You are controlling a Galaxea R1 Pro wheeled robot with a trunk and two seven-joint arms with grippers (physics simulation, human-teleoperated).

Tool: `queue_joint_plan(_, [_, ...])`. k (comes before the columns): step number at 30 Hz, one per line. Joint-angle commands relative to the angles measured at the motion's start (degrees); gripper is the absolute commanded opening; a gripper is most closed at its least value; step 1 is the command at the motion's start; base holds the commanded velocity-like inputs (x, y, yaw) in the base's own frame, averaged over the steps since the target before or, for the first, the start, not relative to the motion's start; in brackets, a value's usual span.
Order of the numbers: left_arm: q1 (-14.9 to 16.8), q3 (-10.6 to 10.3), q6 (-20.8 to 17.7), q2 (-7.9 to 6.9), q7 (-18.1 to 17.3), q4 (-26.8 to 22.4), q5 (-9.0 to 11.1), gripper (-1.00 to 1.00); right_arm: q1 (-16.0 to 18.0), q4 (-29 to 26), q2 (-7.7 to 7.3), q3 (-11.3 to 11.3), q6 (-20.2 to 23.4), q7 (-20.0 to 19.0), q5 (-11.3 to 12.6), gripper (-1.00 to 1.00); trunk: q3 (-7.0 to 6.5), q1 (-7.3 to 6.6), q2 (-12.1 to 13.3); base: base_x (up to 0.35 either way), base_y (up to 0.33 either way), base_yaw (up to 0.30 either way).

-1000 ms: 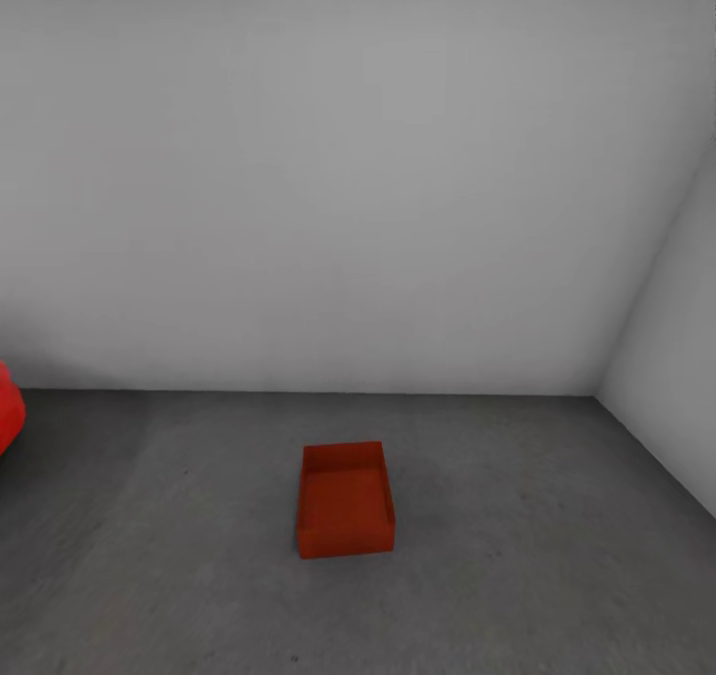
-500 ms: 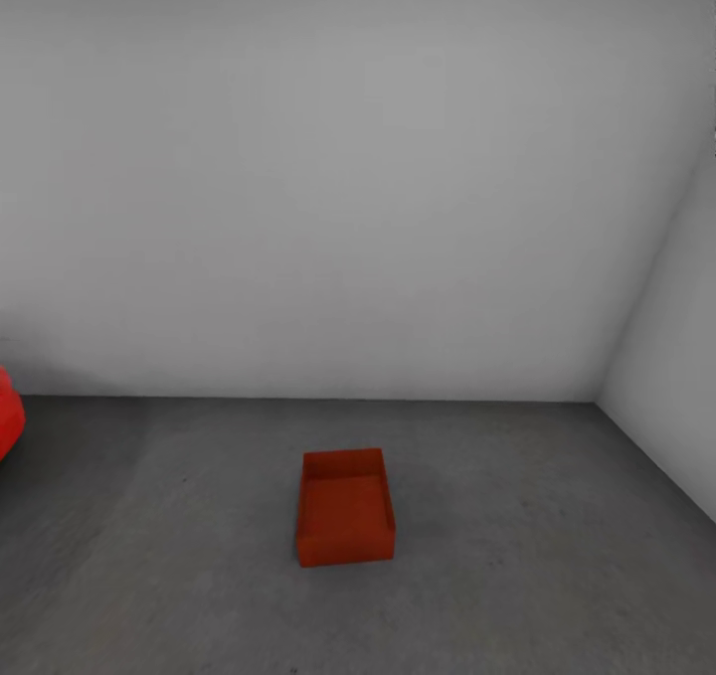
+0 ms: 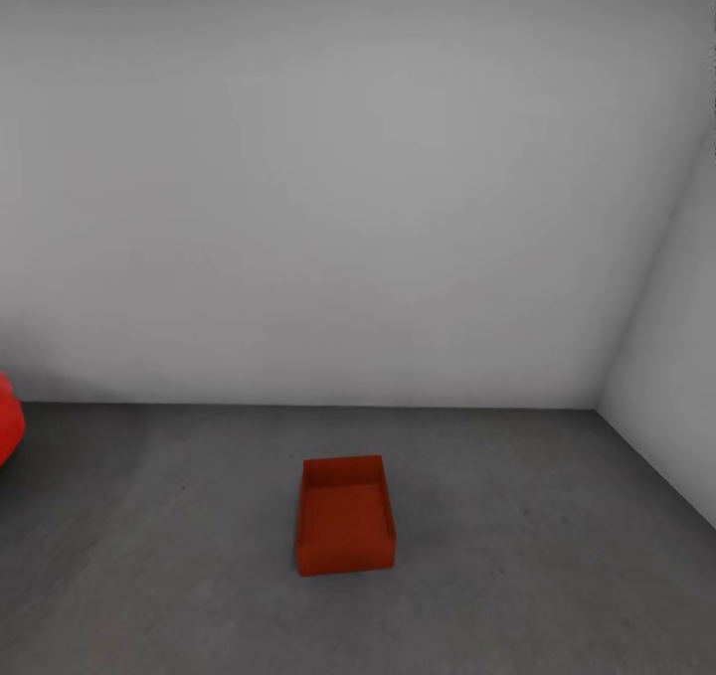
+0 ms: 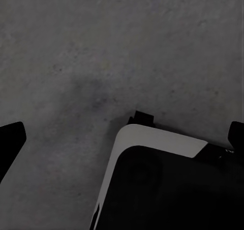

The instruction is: Move the two storage containers from the living room to the garage. In the garage, place one container on the floor and stack the other container on top of it (either order is fine).

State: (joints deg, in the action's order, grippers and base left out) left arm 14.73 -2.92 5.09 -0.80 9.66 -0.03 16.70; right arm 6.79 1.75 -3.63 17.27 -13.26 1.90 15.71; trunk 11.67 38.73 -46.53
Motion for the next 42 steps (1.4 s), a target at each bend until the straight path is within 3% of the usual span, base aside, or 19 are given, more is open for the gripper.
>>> queue_joint_plan(1, [0.0,-0.3,0.2,0.01,0.1,0.0,0.4,1.00,0.1,0.2,0.03,0.5,-0.3,0.0,0.5,1.00,-0.02,0.01,-0.1,0.000,0.000,0.000])
queue_joint_plan(15, [0.0,-0.3,0.2,0.01,0.0,0.0,0.4,1.00,0.1,0.2,0.03,0.5,-0.3,0.0,0.5,1.00,-1.30,0.01,-0.1,0.000,0.000,0.000])
queue_joint_plan(25, [0.0,-0.3,0.1,0.01,0.0,0.0,0.4,1.00,0.1,0.2,0.03,0.5,-0.3,0.0,0.5,1.00,-0.42,2.21,-4.1,0.000,0.000,0.000])
queue_joint_plan(42, [-1.4,-0.4,-0.1,0.79,0.0,0.1,0.3,1.00,0.1,0.2,0.03,0.5,-0.4,0.0,0.5,1.00,-1.98,2.21,-4.1,0.000,0.000,0.000])
